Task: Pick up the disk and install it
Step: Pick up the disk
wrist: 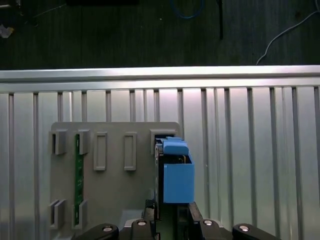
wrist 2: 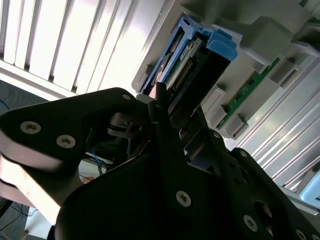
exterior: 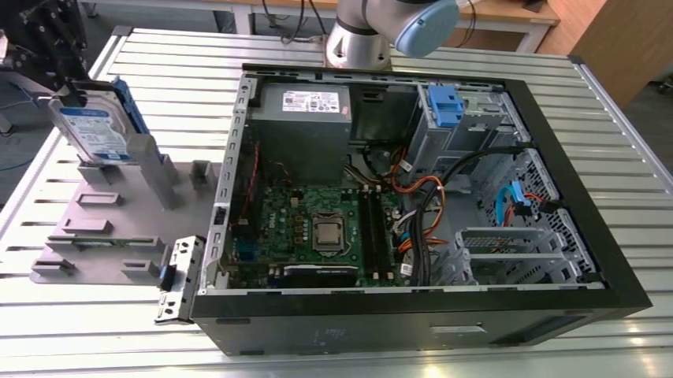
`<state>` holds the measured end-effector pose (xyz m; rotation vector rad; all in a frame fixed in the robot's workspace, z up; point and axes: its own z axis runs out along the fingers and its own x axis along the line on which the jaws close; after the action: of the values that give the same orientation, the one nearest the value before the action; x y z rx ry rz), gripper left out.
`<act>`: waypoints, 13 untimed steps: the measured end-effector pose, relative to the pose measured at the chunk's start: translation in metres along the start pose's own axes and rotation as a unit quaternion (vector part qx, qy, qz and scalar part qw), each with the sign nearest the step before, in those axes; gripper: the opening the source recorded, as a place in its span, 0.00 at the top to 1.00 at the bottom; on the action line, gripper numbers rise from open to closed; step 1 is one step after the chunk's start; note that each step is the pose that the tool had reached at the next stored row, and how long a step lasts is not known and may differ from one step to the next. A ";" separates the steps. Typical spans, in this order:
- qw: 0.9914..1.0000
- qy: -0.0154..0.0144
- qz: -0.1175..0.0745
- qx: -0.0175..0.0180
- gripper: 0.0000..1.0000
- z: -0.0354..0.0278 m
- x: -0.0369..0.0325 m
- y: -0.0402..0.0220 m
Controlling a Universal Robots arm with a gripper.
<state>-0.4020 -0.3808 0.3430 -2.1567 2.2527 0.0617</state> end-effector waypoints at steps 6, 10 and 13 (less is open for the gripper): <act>1.000 0.000 0.000 0.000 0.65 -0.0188 -0.0008 0.0002; 1.000 0.000 0.000 0.001 0.65 -0.0317 -0.0014 0.0004; 1.000 0.000 0.000 0.001 0.65 -0.0415 -0.0018 0.0005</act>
<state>-0.4020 -0.3808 0.3846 -2.1558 2.2516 0.0596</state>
